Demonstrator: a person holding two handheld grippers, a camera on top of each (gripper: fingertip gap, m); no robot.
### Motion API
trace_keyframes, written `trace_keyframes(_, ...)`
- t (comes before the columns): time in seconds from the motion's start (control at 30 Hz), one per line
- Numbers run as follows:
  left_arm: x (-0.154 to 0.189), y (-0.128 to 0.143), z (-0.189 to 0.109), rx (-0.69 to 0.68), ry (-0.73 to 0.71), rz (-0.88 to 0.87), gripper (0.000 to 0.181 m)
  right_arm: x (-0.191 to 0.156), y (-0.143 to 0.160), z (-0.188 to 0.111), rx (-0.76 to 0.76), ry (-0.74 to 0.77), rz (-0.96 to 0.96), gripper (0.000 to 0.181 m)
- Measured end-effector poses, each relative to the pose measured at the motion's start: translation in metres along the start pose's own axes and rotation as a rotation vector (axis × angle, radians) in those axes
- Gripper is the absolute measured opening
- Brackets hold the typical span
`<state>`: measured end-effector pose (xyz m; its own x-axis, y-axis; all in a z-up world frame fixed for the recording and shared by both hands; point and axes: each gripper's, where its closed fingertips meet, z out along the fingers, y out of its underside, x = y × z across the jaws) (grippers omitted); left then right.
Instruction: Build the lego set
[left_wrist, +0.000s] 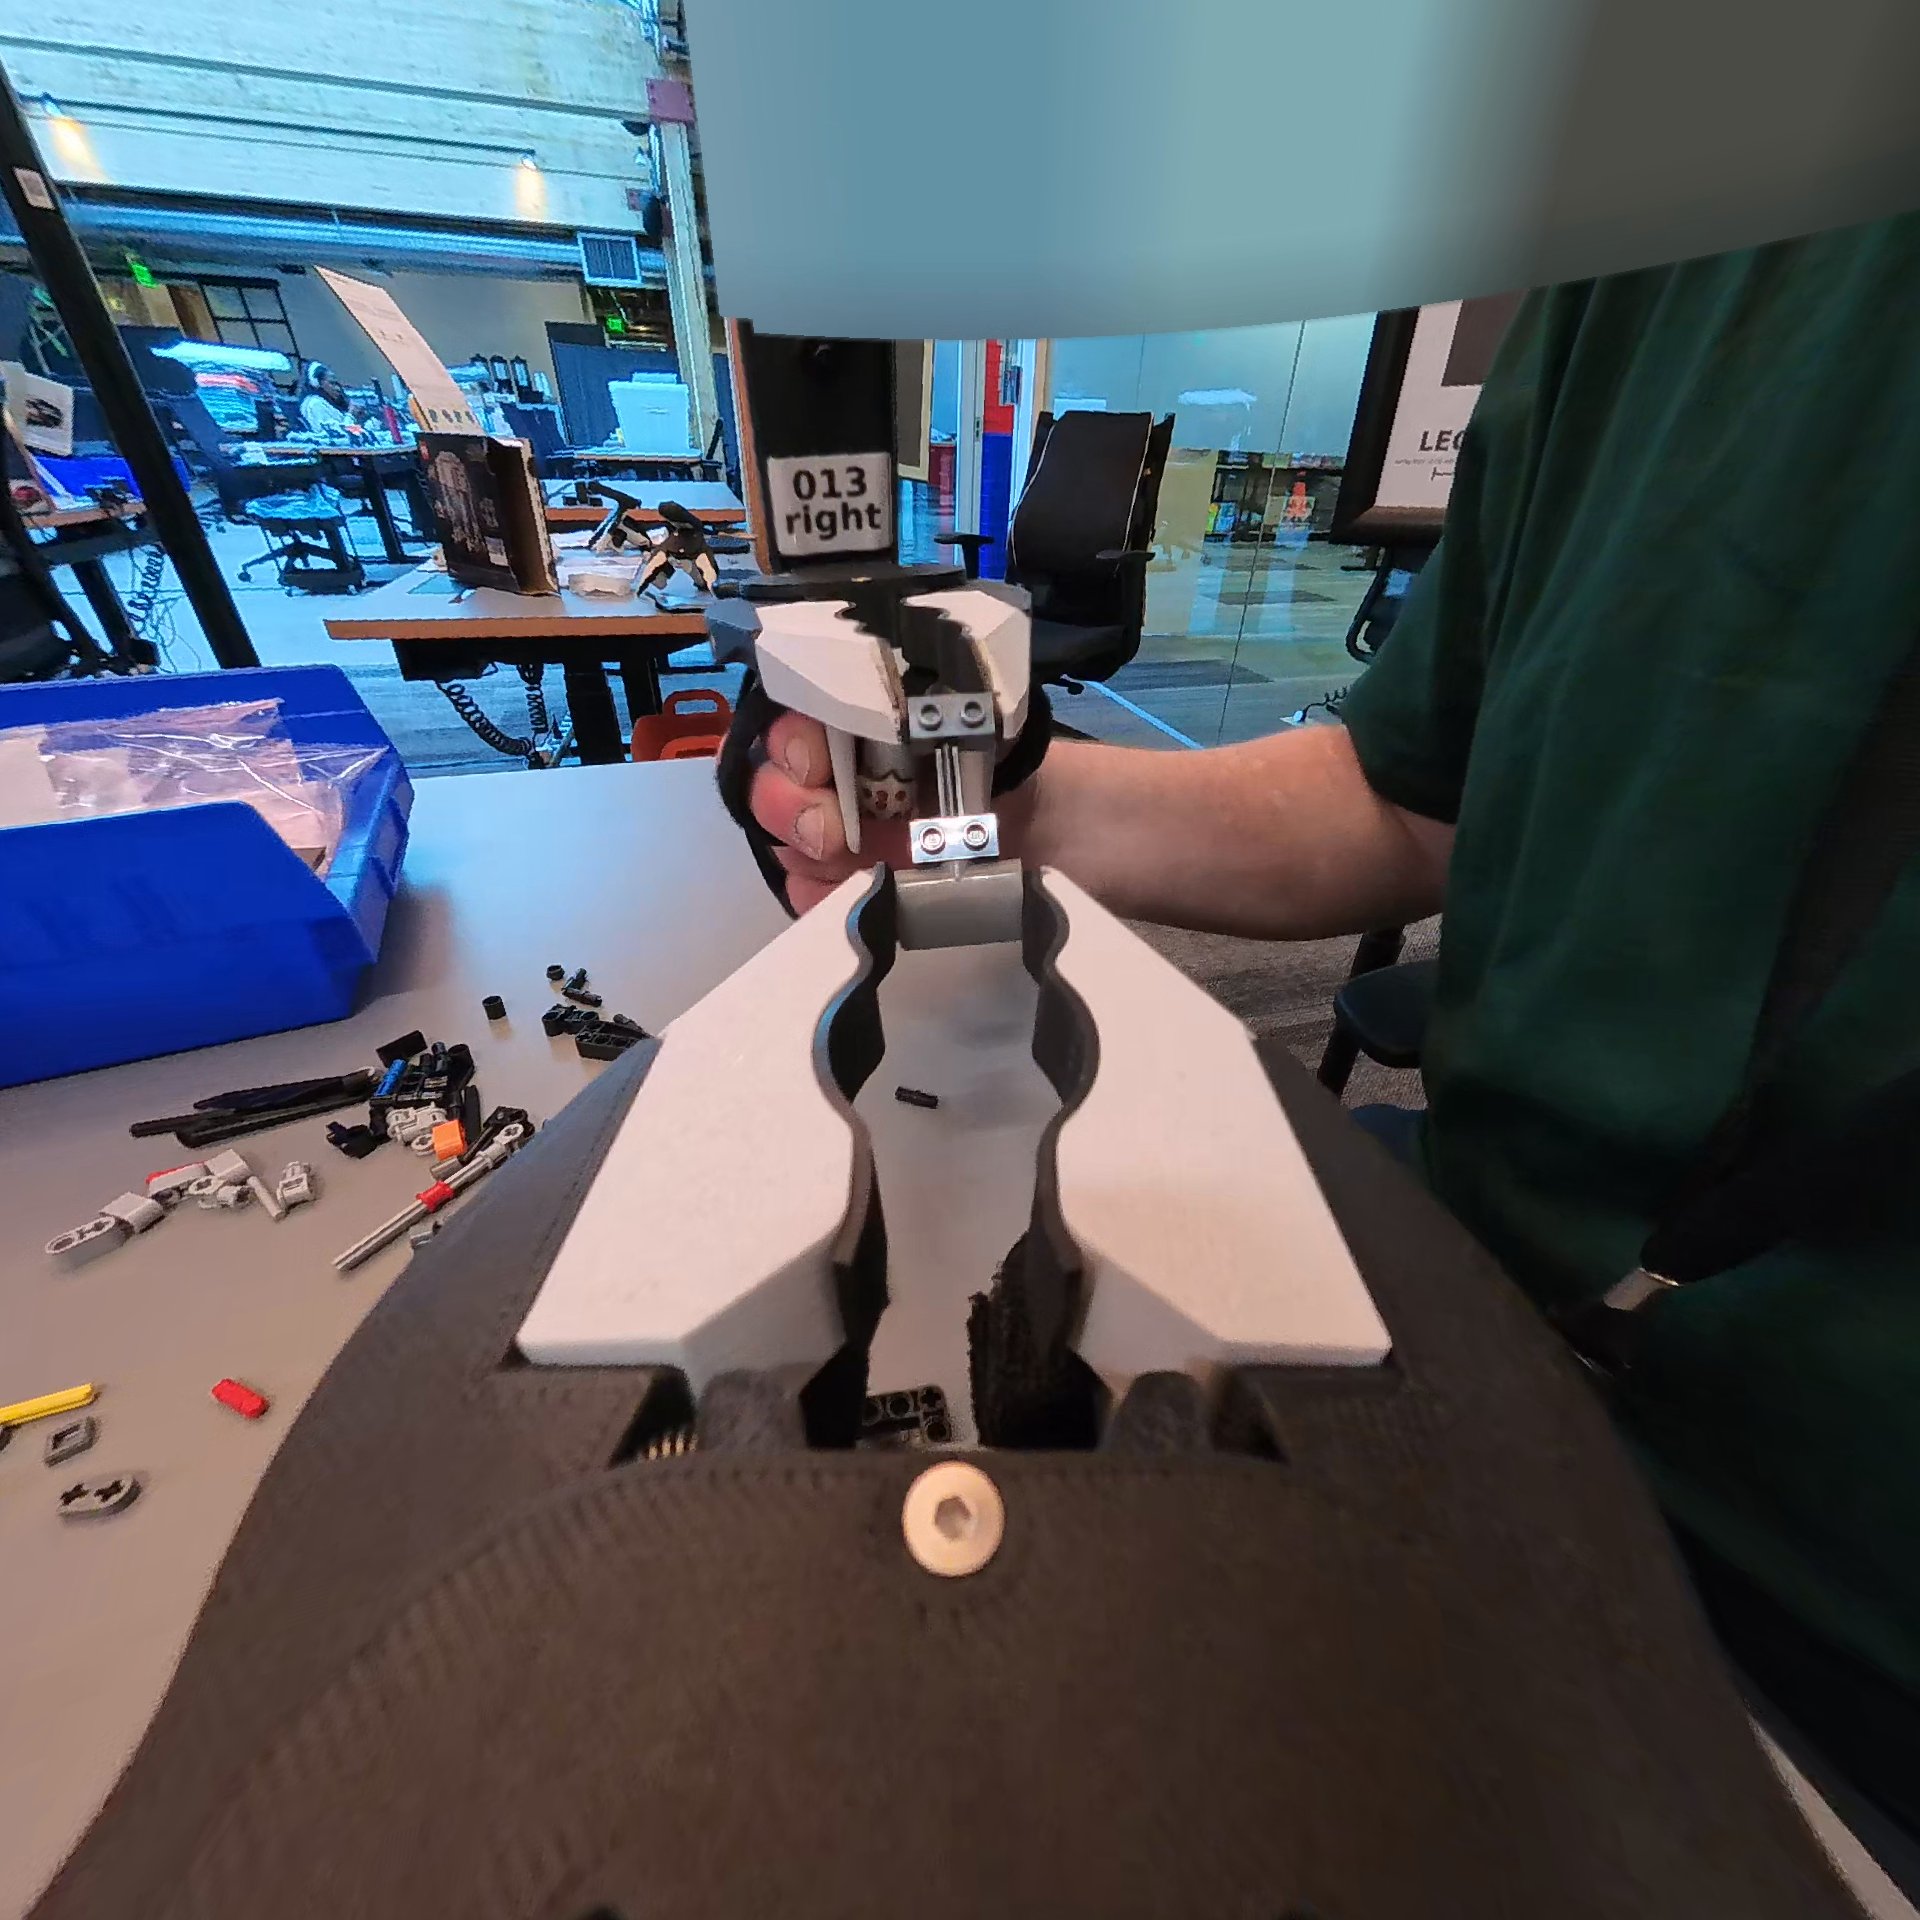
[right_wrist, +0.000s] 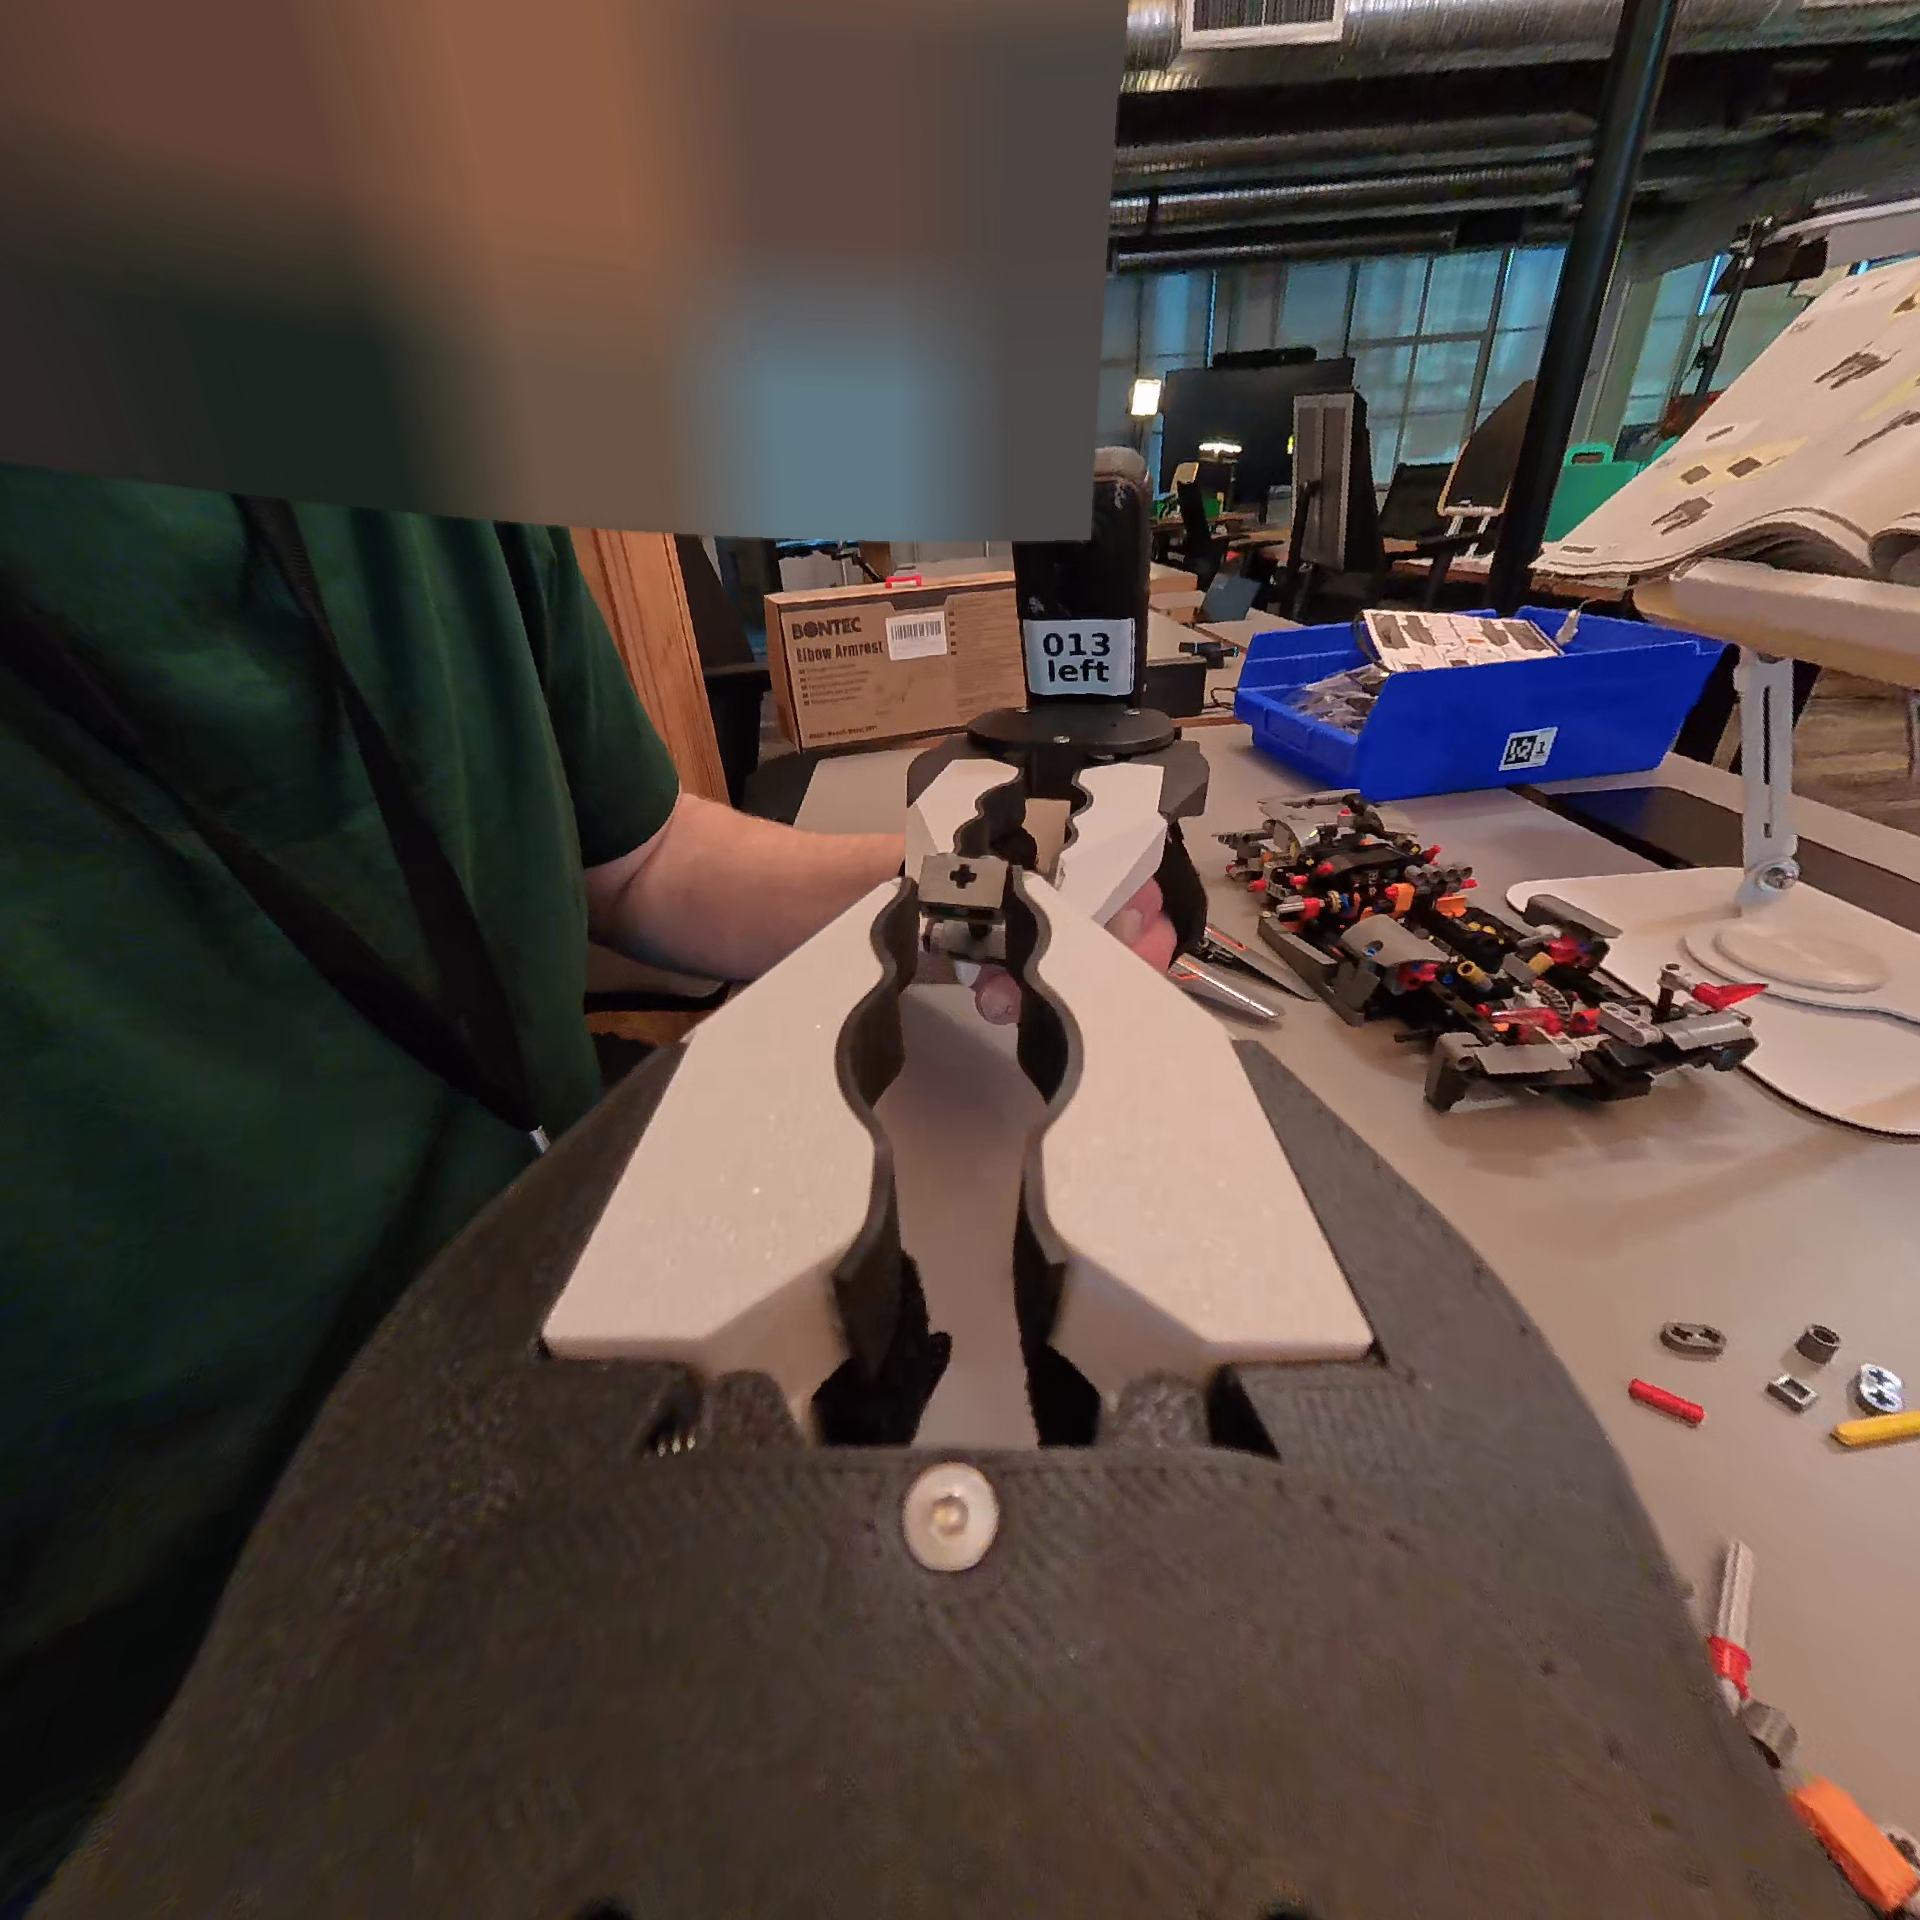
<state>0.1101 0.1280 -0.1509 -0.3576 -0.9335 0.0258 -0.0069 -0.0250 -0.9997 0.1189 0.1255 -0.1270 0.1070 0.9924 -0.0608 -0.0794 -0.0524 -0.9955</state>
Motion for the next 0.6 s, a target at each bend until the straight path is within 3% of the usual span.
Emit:
trace_keyframes(0.3, -0.0001, -0.0053, -0.0008, 0.042, 0.008, -0.021, 0.023, 0.0012, -0.005, 0.0024, 0.082, 0.001, 0.008, 0.015)
trace_keyframes(0.6, -0.0015, -0.0055, -0.0002, 0.042, -0.009, -0.012, 0.023, 0.0017, -0.0021, 0.0032, 0.046, 0.025, -0.01, 0.015)
